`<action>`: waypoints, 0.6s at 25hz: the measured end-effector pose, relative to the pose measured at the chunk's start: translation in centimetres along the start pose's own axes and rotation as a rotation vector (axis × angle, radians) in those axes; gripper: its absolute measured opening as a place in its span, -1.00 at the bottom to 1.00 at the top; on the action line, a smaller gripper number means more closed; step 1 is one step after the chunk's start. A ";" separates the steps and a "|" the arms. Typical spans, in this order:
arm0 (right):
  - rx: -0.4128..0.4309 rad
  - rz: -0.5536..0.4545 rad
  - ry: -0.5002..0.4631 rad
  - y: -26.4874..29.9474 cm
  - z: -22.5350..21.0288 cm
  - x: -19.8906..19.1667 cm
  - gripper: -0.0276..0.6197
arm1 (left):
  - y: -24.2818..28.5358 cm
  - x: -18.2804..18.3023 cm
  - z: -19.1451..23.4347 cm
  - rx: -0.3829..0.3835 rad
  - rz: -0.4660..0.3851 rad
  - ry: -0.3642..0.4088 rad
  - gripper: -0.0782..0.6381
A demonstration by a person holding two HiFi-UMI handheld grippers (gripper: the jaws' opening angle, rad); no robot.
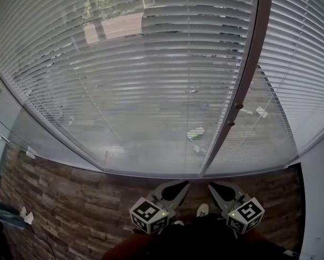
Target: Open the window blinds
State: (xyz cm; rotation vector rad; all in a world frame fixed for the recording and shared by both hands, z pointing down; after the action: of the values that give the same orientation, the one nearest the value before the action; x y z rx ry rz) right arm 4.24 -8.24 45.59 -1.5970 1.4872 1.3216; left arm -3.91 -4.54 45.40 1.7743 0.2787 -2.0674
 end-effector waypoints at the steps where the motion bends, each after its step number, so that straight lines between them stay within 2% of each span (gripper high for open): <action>1: 0.002 -0.006 0.000 -0.1 -0.8 0.4 -0.83 | 0.9 0.1 0.0 0.001 0.001 0.003 -0.78; 10: 0.028 -0.030 0.015 0.1 -6.5 4.4 -0.83 | 6.7 3.7 0.8 0.040 0.005 0.039 -0.78; 15: 0.045 -0.052 0.016 0.1 -9.4 5.0 -0.83 | 9.0 3.8 1.7 0.074 -0.005 0.059 -0.78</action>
State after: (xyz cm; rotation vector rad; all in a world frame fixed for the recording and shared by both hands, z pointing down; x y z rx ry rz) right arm 6.12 -18.58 44.21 -1.6102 1.4655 1.2406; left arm -2.04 -13.94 42.95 1.8821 0.2268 -2.0560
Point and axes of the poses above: the fingertips, and each gripper's own axes: y forward along the fingers, z to its left, x out of its top, the point moved 2 cm from there along -y, backward along the fingers, and after that the axes turned 8 degrees about y, right-handed, at the moved point
